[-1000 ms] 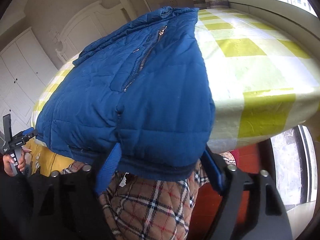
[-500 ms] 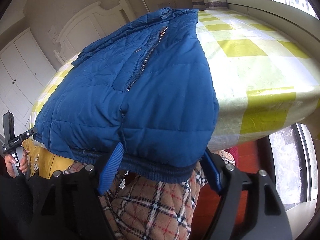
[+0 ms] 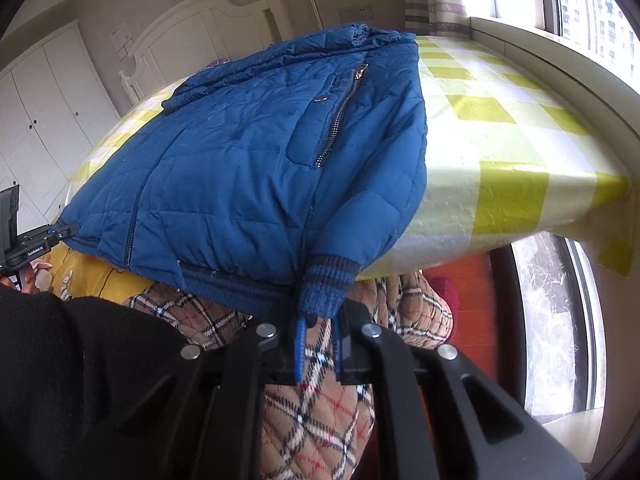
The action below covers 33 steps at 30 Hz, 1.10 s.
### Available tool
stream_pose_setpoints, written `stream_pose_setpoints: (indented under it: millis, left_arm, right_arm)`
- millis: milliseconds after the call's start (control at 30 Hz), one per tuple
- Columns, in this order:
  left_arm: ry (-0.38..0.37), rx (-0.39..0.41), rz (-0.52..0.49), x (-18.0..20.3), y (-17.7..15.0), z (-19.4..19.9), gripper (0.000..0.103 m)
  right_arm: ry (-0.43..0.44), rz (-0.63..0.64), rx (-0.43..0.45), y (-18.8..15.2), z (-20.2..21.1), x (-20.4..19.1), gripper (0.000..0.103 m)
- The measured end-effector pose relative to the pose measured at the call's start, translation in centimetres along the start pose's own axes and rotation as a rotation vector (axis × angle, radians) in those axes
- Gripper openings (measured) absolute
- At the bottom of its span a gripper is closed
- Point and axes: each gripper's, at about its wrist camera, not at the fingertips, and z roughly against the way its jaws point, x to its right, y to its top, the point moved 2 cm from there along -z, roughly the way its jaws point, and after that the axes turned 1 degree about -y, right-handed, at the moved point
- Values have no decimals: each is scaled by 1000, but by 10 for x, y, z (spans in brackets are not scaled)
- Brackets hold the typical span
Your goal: Fold large clothes
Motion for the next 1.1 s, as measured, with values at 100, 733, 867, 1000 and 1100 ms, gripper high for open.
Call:
stream_pose_setpoints:
  millis: [100,733,867,1000,1100]
  left_arm:
    - [-90,73,110,-16,31,26,21]
    - [-128,-63,372,-75,358,-234,34]
    - [-280,-30,401,-91,341,-219,46]
    - [-167,105,281,-100,345,-173,99]
    - [-161,113,159,-100,347,-162,99]
  right_arm:
    - [13,10,83,27,35,-13,8]
    - [-240,-151,116,392,-146,96,62]
    - [-197,-112,120,367,-123,112,72]
    - [-89,-83,48,318,-97,125,78]
    - [25,-108,4,285,-92,128,86]
